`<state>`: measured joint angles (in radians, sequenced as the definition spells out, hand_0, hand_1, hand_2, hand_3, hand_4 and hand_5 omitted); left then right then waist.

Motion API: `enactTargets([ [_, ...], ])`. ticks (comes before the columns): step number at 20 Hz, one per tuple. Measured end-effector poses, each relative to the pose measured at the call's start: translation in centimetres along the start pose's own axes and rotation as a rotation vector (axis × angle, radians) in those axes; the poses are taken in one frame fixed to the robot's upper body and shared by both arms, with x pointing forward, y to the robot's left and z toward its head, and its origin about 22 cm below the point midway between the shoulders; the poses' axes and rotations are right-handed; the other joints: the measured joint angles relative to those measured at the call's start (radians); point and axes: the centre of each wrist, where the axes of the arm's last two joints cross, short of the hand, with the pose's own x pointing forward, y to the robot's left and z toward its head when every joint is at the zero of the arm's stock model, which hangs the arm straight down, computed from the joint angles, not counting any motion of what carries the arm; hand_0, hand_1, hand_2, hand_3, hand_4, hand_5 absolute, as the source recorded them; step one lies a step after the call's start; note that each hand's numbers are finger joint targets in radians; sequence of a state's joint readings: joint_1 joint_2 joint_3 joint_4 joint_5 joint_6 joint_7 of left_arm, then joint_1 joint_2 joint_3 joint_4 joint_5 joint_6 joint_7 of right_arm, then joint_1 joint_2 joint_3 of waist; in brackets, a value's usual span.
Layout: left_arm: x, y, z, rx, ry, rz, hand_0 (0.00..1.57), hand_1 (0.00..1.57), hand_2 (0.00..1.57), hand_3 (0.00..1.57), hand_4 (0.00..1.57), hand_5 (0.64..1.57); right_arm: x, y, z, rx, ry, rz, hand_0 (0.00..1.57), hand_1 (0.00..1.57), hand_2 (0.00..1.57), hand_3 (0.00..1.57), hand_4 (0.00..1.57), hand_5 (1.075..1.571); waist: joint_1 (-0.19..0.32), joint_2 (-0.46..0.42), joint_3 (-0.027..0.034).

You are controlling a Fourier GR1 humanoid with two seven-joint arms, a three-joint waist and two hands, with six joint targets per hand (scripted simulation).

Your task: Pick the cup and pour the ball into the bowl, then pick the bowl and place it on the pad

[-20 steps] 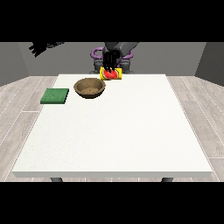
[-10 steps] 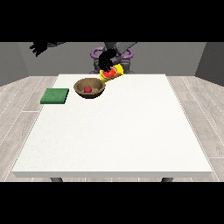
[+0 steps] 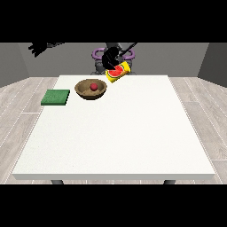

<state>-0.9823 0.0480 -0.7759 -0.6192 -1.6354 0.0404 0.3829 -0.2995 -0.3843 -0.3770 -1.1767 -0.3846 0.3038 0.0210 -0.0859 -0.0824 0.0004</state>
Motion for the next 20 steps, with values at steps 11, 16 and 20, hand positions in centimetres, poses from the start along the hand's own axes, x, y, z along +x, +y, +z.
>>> enactTargets([
  [11, -1.6, -2.7, 1.9, 0.003, 0.12, 0.364, 0.28, 0.28, 1.49, 1.57, 0.9, 1.57, -1.3, 0.1, 1.6, -0.03, 0.053, 0.0, 0.0, 0.0, 0.0, 0.32, 0.53, 1.569, 0.049, -0.035, -0.0026],
  [16, -3.9, -6.4, 4.3, 0.017, 0.281, 0.668, 0.0, 0.0, 1.57, 1.19, 1.0, 1.535, -2.1, 0.8, 2.1, -0.077, 0.086, 0.005, 0.0, 0.0, 0.0, 0.0, 0.56, 1.566, 0.119, -0.061, -0.0036],
  [20, -1.5, -7.5, 6.5, 0.004, 0.399, 1.05, 0.79, 0.79, 0.49, 0.0, 0.9, 1.541, -2.0, 2.0, 1.7, -0.076, 0.06, -0.017, 0.0, 0.0, 0.0, 0.24, 0.58, 1.563, 0.14, -0.016, -0.0106],
])
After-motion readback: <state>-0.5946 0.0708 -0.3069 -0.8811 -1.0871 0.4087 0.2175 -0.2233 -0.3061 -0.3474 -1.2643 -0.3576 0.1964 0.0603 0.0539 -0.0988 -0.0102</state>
